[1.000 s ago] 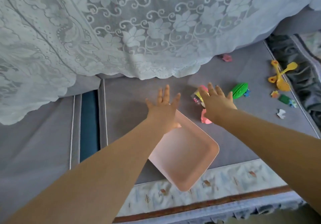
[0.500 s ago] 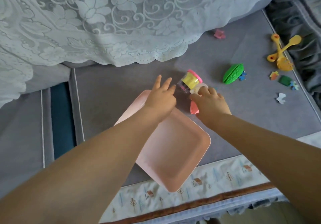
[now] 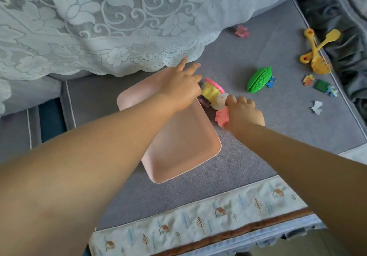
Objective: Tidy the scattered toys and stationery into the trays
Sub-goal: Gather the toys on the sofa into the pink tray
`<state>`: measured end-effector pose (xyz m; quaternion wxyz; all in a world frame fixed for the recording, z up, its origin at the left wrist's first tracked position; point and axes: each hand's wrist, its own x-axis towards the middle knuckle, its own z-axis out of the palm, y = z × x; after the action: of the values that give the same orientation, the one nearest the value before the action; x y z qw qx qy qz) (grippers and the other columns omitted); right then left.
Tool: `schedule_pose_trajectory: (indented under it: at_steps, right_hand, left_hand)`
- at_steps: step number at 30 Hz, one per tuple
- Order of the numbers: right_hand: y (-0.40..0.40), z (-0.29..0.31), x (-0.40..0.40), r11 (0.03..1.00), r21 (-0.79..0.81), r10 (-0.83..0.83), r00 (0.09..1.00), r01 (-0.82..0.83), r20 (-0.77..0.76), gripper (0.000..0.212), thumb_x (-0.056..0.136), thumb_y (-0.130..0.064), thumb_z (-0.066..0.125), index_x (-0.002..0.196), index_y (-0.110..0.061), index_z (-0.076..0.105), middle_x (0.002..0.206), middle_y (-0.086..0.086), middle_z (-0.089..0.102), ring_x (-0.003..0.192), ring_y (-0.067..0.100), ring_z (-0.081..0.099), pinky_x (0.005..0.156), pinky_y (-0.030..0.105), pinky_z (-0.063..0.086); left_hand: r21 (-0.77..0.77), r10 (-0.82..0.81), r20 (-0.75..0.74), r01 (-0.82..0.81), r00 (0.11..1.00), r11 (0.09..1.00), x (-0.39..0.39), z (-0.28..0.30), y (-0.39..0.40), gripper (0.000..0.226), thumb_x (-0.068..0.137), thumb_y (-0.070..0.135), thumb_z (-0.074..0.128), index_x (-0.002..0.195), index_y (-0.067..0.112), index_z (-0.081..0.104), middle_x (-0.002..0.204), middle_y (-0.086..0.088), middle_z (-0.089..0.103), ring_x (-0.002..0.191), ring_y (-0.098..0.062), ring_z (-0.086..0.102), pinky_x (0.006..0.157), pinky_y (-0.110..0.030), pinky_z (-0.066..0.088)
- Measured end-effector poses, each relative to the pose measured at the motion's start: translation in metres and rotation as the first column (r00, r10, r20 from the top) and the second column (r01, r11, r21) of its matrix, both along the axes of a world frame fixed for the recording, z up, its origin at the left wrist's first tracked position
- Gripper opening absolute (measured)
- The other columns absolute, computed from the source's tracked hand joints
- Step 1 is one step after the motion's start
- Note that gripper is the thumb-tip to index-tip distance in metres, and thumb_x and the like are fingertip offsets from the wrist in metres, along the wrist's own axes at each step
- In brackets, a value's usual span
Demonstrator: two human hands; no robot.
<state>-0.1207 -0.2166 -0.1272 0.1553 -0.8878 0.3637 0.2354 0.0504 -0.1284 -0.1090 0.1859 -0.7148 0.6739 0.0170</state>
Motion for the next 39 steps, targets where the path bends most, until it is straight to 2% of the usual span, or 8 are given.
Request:
schedule_pose_trajectory:
  at_steps: [3,5,9,19,23,29,33,39]
  right_hand:
    - [-0.005,0.002,-0.003,0.999,-0.009,-0.053,0.998,0.053,0.016,0.064,0.078,-0.028,0.074,0.131,-0.018,0.038,0.126,0.009,0.046,0.118,0.031,0.044,0.079,0.041,0.048]
    - [-0.006,0.004,-0.003,0.996,-0.008,-0.087,0.996,0.088,0.030,0.067,0.078,-0.031,0.075,0.133,-0.019,0.038,0.128,0.010,0.045,0.119,0.031,0.044,0.080,0.041,0.047]
    - [-0.007,0.007,-0.003,0.993,-0.044,-0.112,0.993,0.113,0.043,0.062,0.079,-0.037,0.072,0.131,-0.021,0.042,0.127,0.010,0.044,0.118,0.031,0.044,0.077,0.039,0.045]
    - [0.014,0.056,0.026,0.929,0.045,-0.346,0.821,0.367,0.454,0.046,0.083,-0.043,0.062,0.119,-0.019,0.046,0.120,0.008,0.048,0.111,0.032,0.047,0.071,0.036,0.037]
    - [0.041,0.071,0.050,0.932,0.244,-0.357,0.808,0.270,0.469,0.050,0.079,-0.040,0.067,0.119,-0.019,0.047,0.121,0.008,0.050,0.108,0.032,0.053,0.077,0.036,0.041]
    - [0.069,0.063,0.077,0.921,0.358,-0.277,0.904,0.154,0.325,0.052,0.084,-0.026,0.061,0.132,-0.018,0.042,0.128,0.011,0.047,0.108,0.032,0.054,0.075,0.033,0.039]
    - [0.066,0.051,0.084,0.921,0.359,-0.279,0.896,0.148,0.346,0.053,0.086,-0.014,0.052,0.137,-0.017,0.038,0.131,0.013,0.043,0.107,0.033,0.053,0.073,0.032,0.035]
    - [0.064,0.028,0.092,0.956,0.289,-0.195,0.850,0.054,0.489,0.037,0.087,-0.011,0.055,0.122,-0.011,0.044,0.123,0.011,0.045,0.088,0.032,0.055,0.070,0.036,0.044]
  left_hand:
    - [-0.256,0.302,-0.379,-0.413,0.875,0.874,-0.015,0.001,-0.010,0.024,0.070,0.002,0.062,0.086,0.017,0.070,0.087,-0.006,0.067,0.095,-0.030,0.057,0.069,-0.034,0.039]
    - [-0.174,0.503,-0.437,-0.619,0.745,0.766,-0.026,0.001,-0.022,0.033,0.082,0.012,0.055,0.115,0.015,0.058,0.104,-0.008,0.064,0.104,-0.029,0.050,0.076,-0.036,0.038]
    - [0.085,0.557,-0.283,-0.558,0.781,0.825,-0.047,-0.016,-0.044,0.065,0.087,0.043,0.057,0.144,0.024,0.032,0.128,-0.013,0.052,0.119,-0.034,0.048,0.096,-0.039,0.034]
    - [-0.371,0.404,-0.738,-0.825,0.541,0.426,-0.032,0.030,0.009,0.030,0.069,0.021,0.071,0.098,0.021,0.066,0.105,-0.007,0.047,0.093,-0.028,0.053,0.082,-0.034,0.048]
    - [-0.187,0.486,-0.832,-0.960,0.269,0.210,-0.019,0.037,0.069,0.029,0.071,0.024,0.071,0.099,0.027,0.063,0.106,-0.001,0.047,0.091,-0.016,0.054,0.084,-0.024,0.047]
    - [-0.006,0.651,-0.747,-0.981,0.133,0.193,-0.010,0.009,0.127,0.023,0.077,0.020,0.062,0.100,0.020,0.063,0.111,-0.003,0.051,0.076,-0.005,0.047,0.069,-0.022,0.043]
    - [-0.015,0.614,-0.778,-0.981,0.132,0.192,-0.010,0.003,0.126,0.007,0.075,0.009,0.052,0.078,0.015,0.054,0.103,-0.013,0.056,0.050,0.003,0.056,0.047,-0.010,0.043]
    - [-0.166,0.533,-0.819,-0.977,0.212,0.134,-0.015,-0.010,0.110,0.025,0.078,0.000,0.055,0.084,0.023,0.049,0.099,0.008,0.046,0.107,-0.015,0.043,0.072,-0.005,0.034]
